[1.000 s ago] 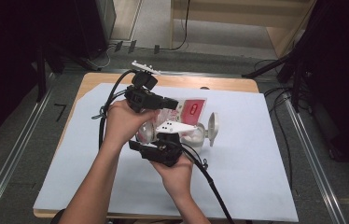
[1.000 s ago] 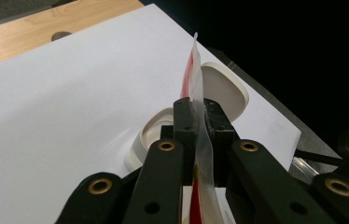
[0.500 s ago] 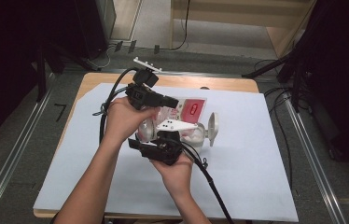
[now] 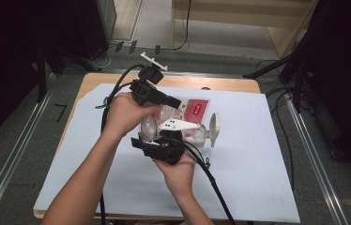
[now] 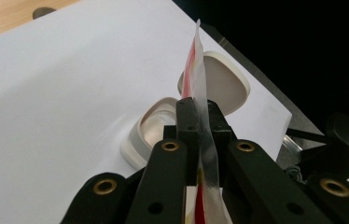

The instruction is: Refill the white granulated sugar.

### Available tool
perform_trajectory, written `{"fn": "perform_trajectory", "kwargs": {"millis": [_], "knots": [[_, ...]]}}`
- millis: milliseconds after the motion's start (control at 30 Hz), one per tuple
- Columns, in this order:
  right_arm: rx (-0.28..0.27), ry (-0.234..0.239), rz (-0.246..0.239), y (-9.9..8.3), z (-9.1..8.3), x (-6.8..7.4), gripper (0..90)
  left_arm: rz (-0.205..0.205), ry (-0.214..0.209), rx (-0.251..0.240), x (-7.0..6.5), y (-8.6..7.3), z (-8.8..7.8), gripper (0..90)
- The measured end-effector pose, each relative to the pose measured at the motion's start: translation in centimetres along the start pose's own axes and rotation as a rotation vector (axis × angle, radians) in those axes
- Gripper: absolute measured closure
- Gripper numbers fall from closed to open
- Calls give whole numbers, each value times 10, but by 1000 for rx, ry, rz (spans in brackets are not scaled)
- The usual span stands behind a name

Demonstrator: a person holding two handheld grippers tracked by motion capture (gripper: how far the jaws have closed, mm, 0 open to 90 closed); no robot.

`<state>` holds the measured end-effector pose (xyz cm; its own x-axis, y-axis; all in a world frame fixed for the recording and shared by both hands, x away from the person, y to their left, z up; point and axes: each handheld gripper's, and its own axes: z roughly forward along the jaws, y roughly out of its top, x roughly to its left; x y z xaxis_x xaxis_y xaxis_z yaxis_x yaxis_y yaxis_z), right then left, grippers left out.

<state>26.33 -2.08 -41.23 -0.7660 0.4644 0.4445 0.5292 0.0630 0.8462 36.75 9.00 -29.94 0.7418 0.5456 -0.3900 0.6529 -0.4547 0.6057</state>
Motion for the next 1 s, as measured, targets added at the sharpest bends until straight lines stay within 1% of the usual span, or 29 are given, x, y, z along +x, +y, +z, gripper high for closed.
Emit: {"fn": "perform_trajectory", "kwargs": {"millis": [133,167,200,267,333,433,467,500,600,633,667,700,833,867,1000], "knots": [[-6,9,-7,0,0,-1,629,14,14,27,-1,4,1,894],[-8,9,-6,1,0,-2,628,26,13,36,-2,5,1,895],[-11,9,-4,1,0,-2,627,28,11,33,-2,6,1,896],[-13,9,-5,1,0,-2,624,31,10,45,-2,8,2,897],[-11,22,-2,1,0,-3,620,34,7,68,-3,10,1,899],[-21,29,0,2,0,-4,623,42,12,80,-3,13,2,899],[-23,29,1,2,-1,-4,626,39,9,79,-4,13,3,900],[-23,28,2,2,-1,-4,629,41,19,81,-5,14,3,899],[-24,33,9,3,-2,-5,630,58,30,90,-7,16,3,899],[-28,33,11,3,-2,-5,630,47,37,91,-9,16,4,899],[-29,36,14,3,-2,-6,630,47,40,85,-9,16,4,899],[-28,39,16,3,-3,-6,630,57,38,91,-9,17,4,899],[-28,38,13,4,-4,-7,629,63,42,89,-10,17,5,898],[-27,39,14,4,-4,-7,629,73,47,92,-10,18,5,898],[-32,40,10,3,-4,-8,629,70,50,88,-12,18,6,898]]}}
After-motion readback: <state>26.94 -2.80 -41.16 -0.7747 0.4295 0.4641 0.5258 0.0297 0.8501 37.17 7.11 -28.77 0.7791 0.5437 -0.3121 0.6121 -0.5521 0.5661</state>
